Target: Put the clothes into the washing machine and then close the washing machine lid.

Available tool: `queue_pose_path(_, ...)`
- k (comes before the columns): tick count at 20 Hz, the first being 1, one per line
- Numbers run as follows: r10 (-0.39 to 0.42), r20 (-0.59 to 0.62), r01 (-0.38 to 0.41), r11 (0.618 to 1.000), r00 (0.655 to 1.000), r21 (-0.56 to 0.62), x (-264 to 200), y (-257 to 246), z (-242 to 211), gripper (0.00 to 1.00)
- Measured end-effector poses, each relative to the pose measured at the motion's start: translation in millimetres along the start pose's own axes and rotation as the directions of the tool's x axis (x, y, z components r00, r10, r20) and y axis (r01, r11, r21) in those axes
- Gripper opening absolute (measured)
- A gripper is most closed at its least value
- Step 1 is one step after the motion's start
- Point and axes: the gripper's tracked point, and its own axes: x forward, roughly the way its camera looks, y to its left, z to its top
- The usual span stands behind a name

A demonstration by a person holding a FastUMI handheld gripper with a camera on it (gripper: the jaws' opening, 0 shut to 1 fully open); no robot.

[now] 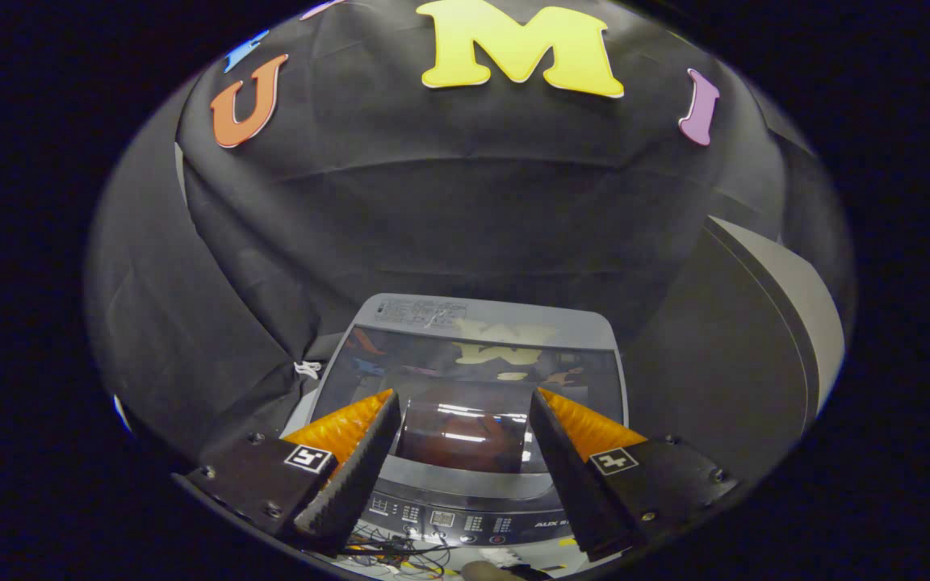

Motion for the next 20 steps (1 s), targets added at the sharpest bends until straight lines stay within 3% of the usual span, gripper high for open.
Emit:
queue_pose_path(11,0.013,0.069,-0.011,1.0,0.998,-0.025,-50.4,-17.5,9.0,1.0)
queue_pose_path(16,0.036,0.217,-0.025,0.998,0.975,-0.057,-136.2,-27.1,31.8,1.0)
queue_pose_path(20,0.032,0.361,-0.009,0.998,0.932,-0.064,-224.6,-51.5,43.9,1.0)
